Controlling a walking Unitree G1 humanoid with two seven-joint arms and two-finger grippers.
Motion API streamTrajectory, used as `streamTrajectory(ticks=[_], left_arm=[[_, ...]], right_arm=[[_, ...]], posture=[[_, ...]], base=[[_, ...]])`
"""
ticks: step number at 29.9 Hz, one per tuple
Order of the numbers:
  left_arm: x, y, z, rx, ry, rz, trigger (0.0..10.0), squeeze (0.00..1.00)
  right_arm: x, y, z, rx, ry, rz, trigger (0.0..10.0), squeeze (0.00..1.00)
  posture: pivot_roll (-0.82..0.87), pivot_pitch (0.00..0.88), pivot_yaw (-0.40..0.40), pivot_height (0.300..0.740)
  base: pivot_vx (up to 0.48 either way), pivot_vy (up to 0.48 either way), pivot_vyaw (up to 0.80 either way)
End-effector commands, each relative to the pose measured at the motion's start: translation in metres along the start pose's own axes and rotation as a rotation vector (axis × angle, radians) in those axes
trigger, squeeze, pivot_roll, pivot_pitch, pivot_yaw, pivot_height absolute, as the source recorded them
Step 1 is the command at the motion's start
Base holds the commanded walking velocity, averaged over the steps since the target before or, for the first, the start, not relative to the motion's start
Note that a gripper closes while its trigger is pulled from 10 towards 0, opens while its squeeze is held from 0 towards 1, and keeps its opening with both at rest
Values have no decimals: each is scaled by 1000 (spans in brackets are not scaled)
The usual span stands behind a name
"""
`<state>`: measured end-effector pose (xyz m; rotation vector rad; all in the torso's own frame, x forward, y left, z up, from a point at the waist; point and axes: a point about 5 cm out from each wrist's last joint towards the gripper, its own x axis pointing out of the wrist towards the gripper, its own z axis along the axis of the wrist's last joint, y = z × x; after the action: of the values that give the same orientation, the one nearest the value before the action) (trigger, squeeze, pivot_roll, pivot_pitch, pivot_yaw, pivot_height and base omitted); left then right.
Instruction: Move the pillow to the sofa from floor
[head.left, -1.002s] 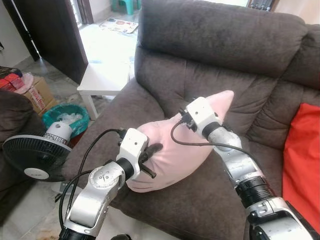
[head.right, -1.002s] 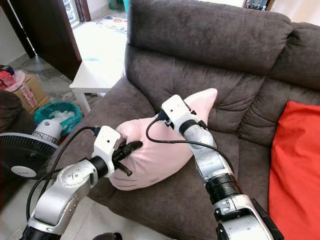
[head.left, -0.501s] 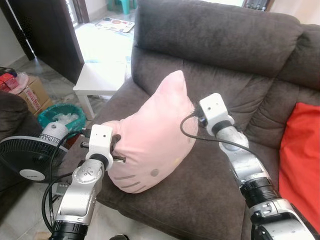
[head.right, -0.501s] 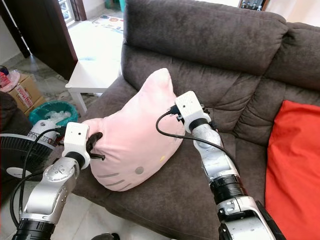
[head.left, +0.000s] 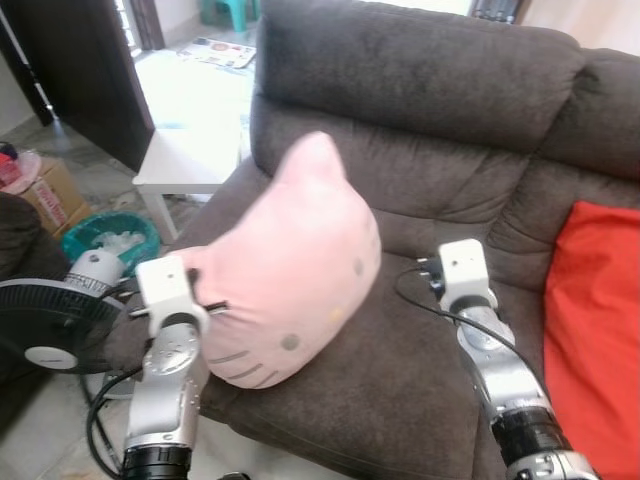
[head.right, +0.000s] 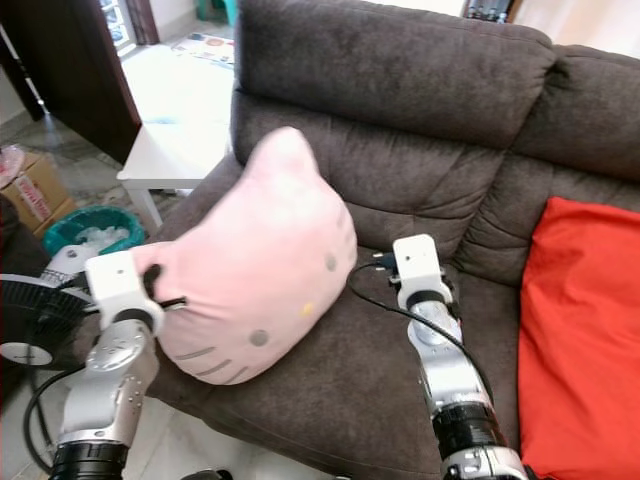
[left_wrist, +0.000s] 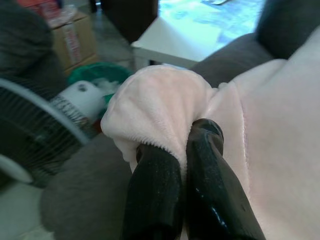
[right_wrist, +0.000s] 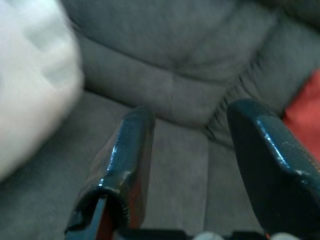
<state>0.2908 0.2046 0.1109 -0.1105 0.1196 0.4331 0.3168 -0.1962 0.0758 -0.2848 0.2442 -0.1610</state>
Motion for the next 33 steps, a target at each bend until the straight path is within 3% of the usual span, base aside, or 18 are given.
streamTrajectory(ticks=[1, 4, 6, 8, 9, 14, 19, 21, 24, 28, 33], left_arm=[[3, 14, 7, 0, -41, 60, 10000, 0], [4, 2, -1, -14, 5, -48, 10000, 0], [1, -21, -5, -10, 32, -229, 10000, 0], [-1, -27, -6, -5, 41, -282, 10000, 0], [-6, -40, -6, 40, 27, -381, 10000, 0], [-11, -58, -7, 45, 22, -520, 10000, 0], [-11, -60, -2, 75, -17, -562, 10000, 0], [-11, -58, -2, 201, -61, -593, 10000, 0], [-12, -58, -3, 277, -95, -620, 10000, 0], [-14, -58, -2, 272, -108, -629, 10000, 0], [-22, -61, -3, 284, -150, -658, 10000, 0]], right_arm=[[-2, 0, -10, 18, 38, -13, 10000, 0], [-5, 1, -24, 19, 71, -14, 10000, 0], [-8, 0, -41, 44, 133, -28, 10000, 0], [-9, 0, -45, 41, 148, -30, 10000, 0], [-11, 1, -54, 24, 174, -26, 10000, 0], [-25, 8, -91, 7, 291, 9, 10000, 0], [-38, 15, -113, 1, 349, 42, 10000, 0], [-46, 17, -125, 1, 398, 48, 10000, 0], [-52, 19, -134, 9, 440, 55, 10000, 0], [-57, 21, -142, 7, 478, 72, 10000, 0], [-80, 28, -170, 160, 675, 79, 10000, 0]], posture=[[180, 84, -78, 740], [176, 82, -79, 740], [171, 83, -81, 740], [172, 82, -82, 740], [172, 81, -82, 740], [170, 81, -84, 740], [169, 79, -86, 740], [170, 80, -85, 740], [167, 80, -84, 740], [160, 77, -81, 740], [148, 64, -77, 740]], base=[[0, 0, 0], [0, 0, 0], [0, 0, 0], [0, 0, 0], [0, 0, 0], [0, 0, 0], [0, 0, 0], [0, 0, 0], [0, 0, 0], [0, 0, 0], [0, 0, 0]])
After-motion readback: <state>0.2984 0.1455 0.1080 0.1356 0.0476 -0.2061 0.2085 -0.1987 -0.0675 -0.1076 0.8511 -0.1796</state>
